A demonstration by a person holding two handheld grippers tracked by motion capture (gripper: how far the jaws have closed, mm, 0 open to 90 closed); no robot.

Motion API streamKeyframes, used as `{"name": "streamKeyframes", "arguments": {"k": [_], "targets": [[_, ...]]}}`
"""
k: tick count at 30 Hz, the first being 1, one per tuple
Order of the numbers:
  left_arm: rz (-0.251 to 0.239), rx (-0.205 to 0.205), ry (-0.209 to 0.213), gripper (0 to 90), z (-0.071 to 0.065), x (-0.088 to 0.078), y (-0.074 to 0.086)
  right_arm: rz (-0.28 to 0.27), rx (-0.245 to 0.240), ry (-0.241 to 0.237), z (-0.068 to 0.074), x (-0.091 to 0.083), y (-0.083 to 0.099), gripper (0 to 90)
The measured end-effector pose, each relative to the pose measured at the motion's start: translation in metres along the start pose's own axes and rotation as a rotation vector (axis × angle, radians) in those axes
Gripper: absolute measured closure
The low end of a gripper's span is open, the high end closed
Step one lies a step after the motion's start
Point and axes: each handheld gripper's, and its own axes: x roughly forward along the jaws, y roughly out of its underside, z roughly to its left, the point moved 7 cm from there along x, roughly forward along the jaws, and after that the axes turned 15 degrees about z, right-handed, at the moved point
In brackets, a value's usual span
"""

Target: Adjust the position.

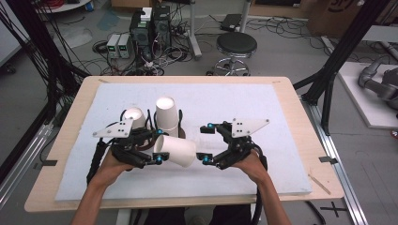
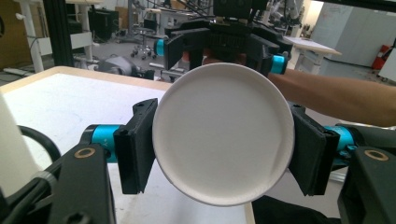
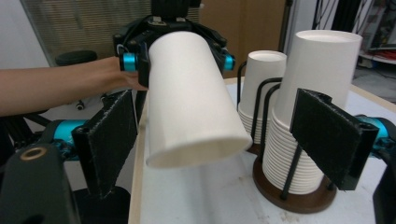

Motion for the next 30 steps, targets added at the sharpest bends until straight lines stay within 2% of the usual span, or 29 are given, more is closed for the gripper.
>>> {"name": "streamKeyframes", "arguments": {"k": [6, 10, 19, 30], "targets": [[0.006, 0.002, 0.024, 33.3, -0.003, 0.013, 0.0, 0.007, -0.013, -0.033, 0.005, 0.011, -0.005, 15.6], [0.005, 0.007, 0.033, 33.3, -0.004, 0.016, -0.001, 0.022, -0.015, -0.053, 0.007, 0.018, -0.006, 15.6], [-0.011, 0.019, 0.044, 33.4, -0.007, 0.017, -0.004, 0.047, -0.027, -0.094, 0.013, 0.029, -0.006, 15.6], [-0.036, 0.04, 0.048, 33.5, -0.011, 0.015, -0.013, 0.092, -0.023, -0.113, 0.016, 0.043, 0.001, 15.7]]}}
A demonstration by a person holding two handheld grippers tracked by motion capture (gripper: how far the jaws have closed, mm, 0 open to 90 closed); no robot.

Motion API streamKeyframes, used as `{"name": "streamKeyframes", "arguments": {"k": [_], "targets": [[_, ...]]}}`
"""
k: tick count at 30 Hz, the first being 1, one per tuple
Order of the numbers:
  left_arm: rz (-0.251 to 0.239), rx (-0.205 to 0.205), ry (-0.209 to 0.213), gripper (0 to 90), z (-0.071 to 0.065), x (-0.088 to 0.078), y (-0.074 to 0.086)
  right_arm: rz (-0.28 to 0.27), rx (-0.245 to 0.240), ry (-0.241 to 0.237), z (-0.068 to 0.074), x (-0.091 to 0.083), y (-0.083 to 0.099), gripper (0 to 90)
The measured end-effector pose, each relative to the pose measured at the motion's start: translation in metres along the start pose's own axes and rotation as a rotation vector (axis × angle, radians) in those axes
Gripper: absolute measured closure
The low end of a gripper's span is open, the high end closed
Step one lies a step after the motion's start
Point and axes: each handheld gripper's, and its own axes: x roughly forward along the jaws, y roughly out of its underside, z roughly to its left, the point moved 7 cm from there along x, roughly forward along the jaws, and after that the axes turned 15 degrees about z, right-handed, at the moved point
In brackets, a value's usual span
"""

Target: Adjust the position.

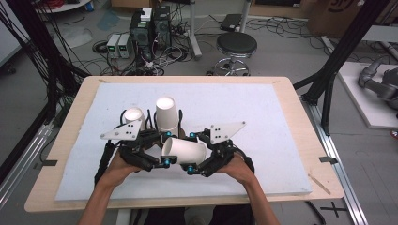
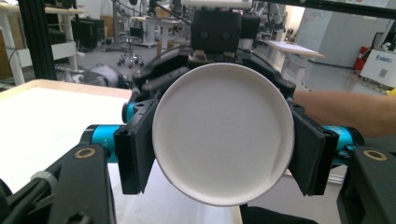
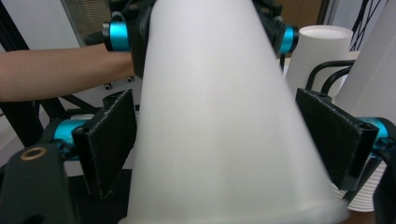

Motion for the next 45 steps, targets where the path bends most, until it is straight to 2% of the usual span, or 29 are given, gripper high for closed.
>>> {"name": "streamKeyframes", "arguments": {"k": [6, 9, 16, 20, 21, 22, 24, 28, 29, 30, 31, 32, 33, 34, 35, 36, 37, 40, 44, 45], "targets": [[-0.005, 0.003, -0.003, 33.5, 0.0, -0.002, -0.002, 0.018, 0.009, -0.008, 0.0, 0.002, 0.003, 15.8], [-0.005, 0.002, 0.001, 33.8, -0.001, -0.002, -0.002, 0.017, 0.011, -0.001, -0.001, 0.001, 0.005, 21.7], [-0.002, 0.005, 0.003, 34.3, -0.001, -0.001, -0.001, 0.021, 0.008, -0.01, -0.001, 0.0, 0.006, 25.6], [-0.001, 0.027, -0.03, 33.4, -0.003, -0.001, -0.001, 0.028, 0.008, -0.008, -0.001, 0.0, 0.007, 26.0], [0.006, 0.054, -0.046, 33.1, -0.005, -0.001, -0.002, 0.03, 0.011, -0.016, 0.0, -0.001, 0.007, 26.0], [0.006, 0.057, -0.049, 31.3, -0.005, -0.001, -0.002, 0.031, 0.009, -0.017, 0.0, -0.001, 0.007, 26.2], [0.015, 0.046, -0.066, 21.9, -0.004, -0.001, -0.001, 0.031, 0.009, -0.017, 0.0, -0.001, 0.007, 26.3], [0.032, 0.031, -0.082, 13.3, -0.002, -0.001, 0.0, 0.037, 0.014, -0.008, -0.001, -0.003, 0.008, 26.3], [0.044, 0.028, -0.095, 11.5, -0.001, -0.001, 0.001, 0.041, 0.018, -0.006, -0.001, -0.004, 0.009, 26.3], [0.087, 0.022, -0.119, 11.2, 0.001, -0.003, 0.003, 0.05, 0.022, -0.005, -0.001, -0.005, 0.01, 26.3], [0.087, 0.022, -0.119, 11.2, 0.001, -0.003, 0.003, 0.05, 0.022, -0.005, -0.001, -0.005, 0.01, 26.3], [0.137, 0.007, -0.126, 11.2, 0.002, -0.004, 0.005, 0.056, 0.026, 0.002, -0.002, -0.006, 0.011, 26.3], [0.152, -0.009, -0.109, 11.2, 0.001, -0.005, 0.006, 0.064, 0.028, 0.006, -0.002, -0.007, 0.011, 26.3], [0.152, -0.009, -0.109, 11.2, 0.001, -0.005, 0.006, 0.064, 0.028, 0.006, -0.002, -0.007, 0.011, 26.3], [0.192, -0.034, -0.08, 11.2, -0.001, -0.007, 0.007, 0.07, 0.031, 0.006, -0.002, -0.009, 0.012, 26.3], [0.226, -0.039, -0.082, 11.2, -0.001, -0.007, 0.009, 0.073, 0.033, 0.006, -0.001, -0.01, 0.012, 26.3], [0.226, -0.039, -0.082, 11.2, -0.001, -0.007, 0.009, 0.079, 0.034, 0.009, -0.002, -0.01, 0.012, 26.2], [0.359, 0.002, -0.132, 11.7, 0.0, -0.008, 0.014, 0.102, 0.035, 0.015, -0.002, -0.01, 0.013, 26.2], [0.447, -0.009, -0.136, 12.2, 0.001, -0.011, 0.014, 0.165, 0.028, 0.026, -0.002, -0.01, 0.014, 26.2], [0.447, -0.009, -0.136, 12.2, 0.001, -0.011, 0.014, 0.179, 0.029, 0.029, -0.002, -0.01, 0.014, 26.2]]}}
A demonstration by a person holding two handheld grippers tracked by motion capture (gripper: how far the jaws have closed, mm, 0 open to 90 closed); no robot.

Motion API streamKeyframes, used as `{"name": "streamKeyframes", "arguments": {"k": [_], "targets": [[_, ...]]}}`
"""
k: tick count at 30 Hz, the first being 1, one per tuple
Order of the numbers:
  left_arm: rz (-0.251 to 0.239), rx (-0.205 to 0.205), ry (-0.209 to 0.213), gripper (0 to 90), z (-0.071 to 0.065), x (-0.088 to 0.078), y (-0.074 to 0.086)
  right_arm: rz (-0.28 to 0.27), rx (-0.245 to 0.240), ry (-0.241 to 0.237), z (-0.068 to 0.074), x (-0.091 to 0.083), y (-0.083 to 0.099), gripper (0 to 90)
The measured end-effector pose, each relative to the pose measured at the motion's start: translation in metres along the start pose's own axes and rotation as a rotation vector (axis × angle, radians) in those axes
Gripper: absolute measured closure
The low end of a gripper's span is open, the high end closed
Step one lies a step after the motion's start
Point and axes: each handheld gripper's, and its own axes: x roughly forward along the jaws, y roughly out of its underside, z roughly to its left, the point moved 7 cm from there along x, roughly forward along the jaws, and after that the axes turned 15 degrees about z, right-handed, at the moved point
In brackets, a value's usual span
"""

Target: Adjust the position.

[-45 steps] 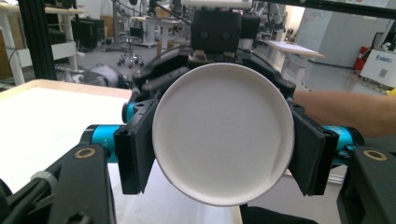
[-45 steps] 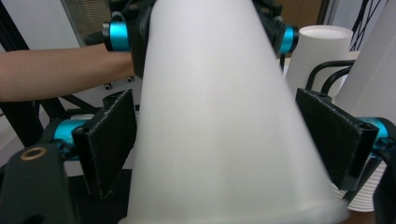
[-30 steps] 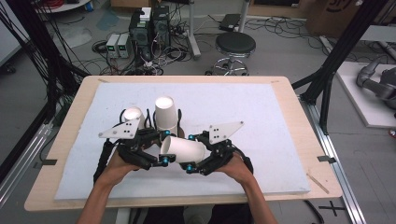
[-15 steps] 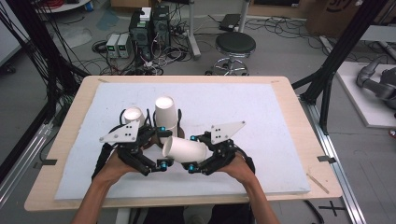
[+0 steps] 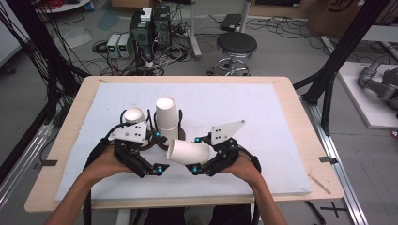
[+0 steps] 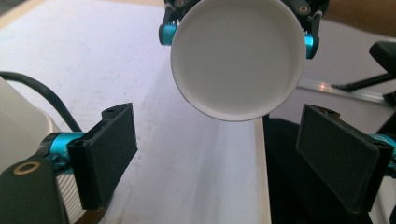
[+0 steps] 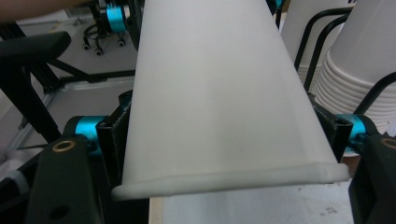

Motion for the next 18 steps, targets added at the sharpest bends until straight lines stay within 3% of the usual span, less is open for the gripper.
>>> {"name": "streamKeyframes", "arguments": {"k": [1, 2, 4, 6, 9, 10, 12, 14, 18], "targets": [[0.041, 0.005, 0.002, 12.2, 0.0, -0.002, -0.001, 0.015, -0.005, 0.006, 0.0, 0.0, 0.0, 26.2], [0.041, 0.005, 0.002, 12.2, 0.0, -0.002, -0.001, 0.015, -0.005, 0.006, 0.0, 0.0, 0.0, 26.2], [0.132, 0.022, 0.006, 12.3, 0.0, -0.003, 0.0, 0.075, 0.001, 0.018, -0.001, 0.0, 0.002, 26.2], [0.191, 0.029, 0.004, 12.4, 0.0, -0.004, 0.0, 0.121, -0.003, 0.032, -0.002, 0.001, 0.003, 26.2], [0.255, 0.041, 0.001, 12.6, 0.0, -0.005, -0.003, 0.187, -0.007, 0.046, -0.002, 0.0, 0.005, 26.1], [0.255, 0.041, 0.001, 13.0, 0.0, -0.005, -0.003, 0.187, -0.007, 0.046, -0.002, 0.0, 0.005, 26.1], [0.345, 0.062, -0.009, 13.7, 0.002, -0.006, -0.002, 0.238, -0.012, 0.059, -0.002, -0.001, 0.006, 26.1], [0.371, 0.063, -0.011, 13.9, 0.002, -0.006, -0.001, 0.28, -0.012, 0.068, -0.003, -0.002, 0.007, 26.2], [0.475, 0.06, -0.016, 14.0, 0.005, -0.005, 0.001, 0.36, -0.015, 0.088, -0.004, -0.002, 0.011, 26.1]]}}
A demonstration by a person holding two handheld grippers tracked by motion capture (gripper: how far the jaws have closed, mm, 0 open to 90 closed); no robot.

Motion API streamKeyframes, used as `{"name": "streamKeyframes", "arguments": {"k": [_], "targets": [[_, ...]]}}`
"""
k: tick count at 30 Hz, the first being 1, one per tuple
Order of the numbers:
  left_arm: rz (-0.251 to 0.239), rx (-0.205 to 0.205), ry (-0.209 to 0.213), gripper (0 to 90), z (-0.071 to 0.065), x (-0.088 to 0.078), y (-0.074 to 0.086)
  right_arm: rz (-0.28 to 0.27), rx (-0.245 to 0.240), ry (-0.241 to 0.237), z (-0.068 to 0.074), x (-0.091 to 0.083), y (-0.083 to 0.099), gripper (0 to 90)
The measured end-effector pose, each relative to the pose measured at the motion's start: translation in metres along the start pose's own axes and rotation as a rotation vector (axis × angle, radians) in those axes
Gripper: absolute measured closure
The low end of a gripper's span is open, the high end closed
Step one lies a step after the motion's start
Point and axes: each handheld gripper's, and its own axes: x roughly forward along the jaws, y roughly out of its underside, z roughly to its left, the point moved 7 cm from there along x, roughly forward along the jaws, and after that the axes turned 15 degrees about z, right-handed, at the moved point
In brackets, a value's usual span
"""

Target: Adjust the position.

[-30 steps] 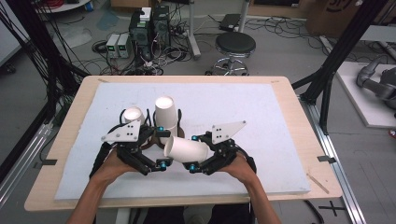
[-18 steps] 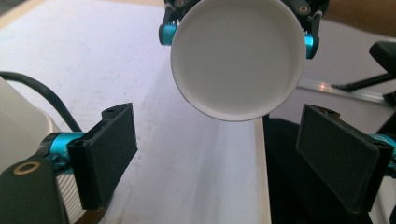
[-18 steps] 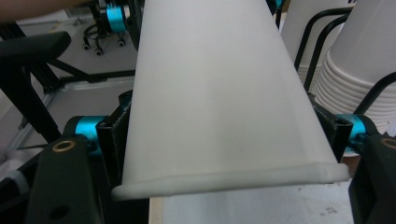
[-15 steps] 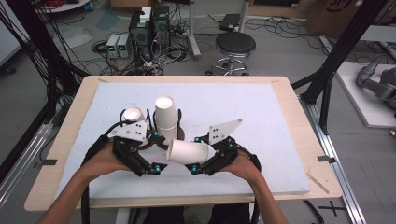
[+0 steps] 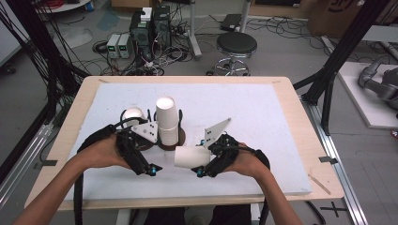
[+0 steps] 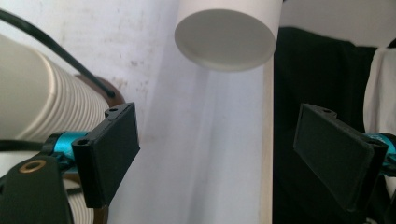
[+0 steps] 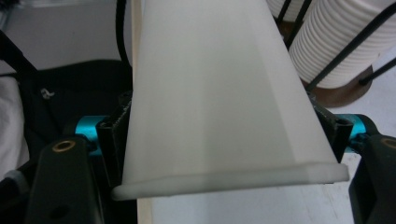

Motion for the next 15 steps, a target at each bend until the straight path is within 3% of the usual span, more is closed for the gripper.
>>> {"name": "streamKeyframes", "arguments": {"k": [2, 8, 11, 15], "targets": [[0.053, -0.006, 0.003, 14.0, 0.0001, 0.0021, 0.0011, 0.035, -0.005, 0.008, -0.0006, 0.0008, 0.0012, 26.1], [0.082, -0.002, 0.013, 14.4, -0.0006, 0.003, -0.0009, 0.067, -0.014, 0.011, -0.0001, 0.0001, 0.0001, 26.1], [0.105, 0.004, 0.014, 19.6, -0.0011, 0.0056, -0.0026, 0.082, -0.018, 0.002, -0.0001, 0.0019, -0.0005, 26.1], [0.135, 0.019, 0.024, 19.6, -0.0034, 0.0104, -0.0081, 0.128, -0.035, 0.009, -0.0005, 0.0055, -0.0039, 26.1]]}}
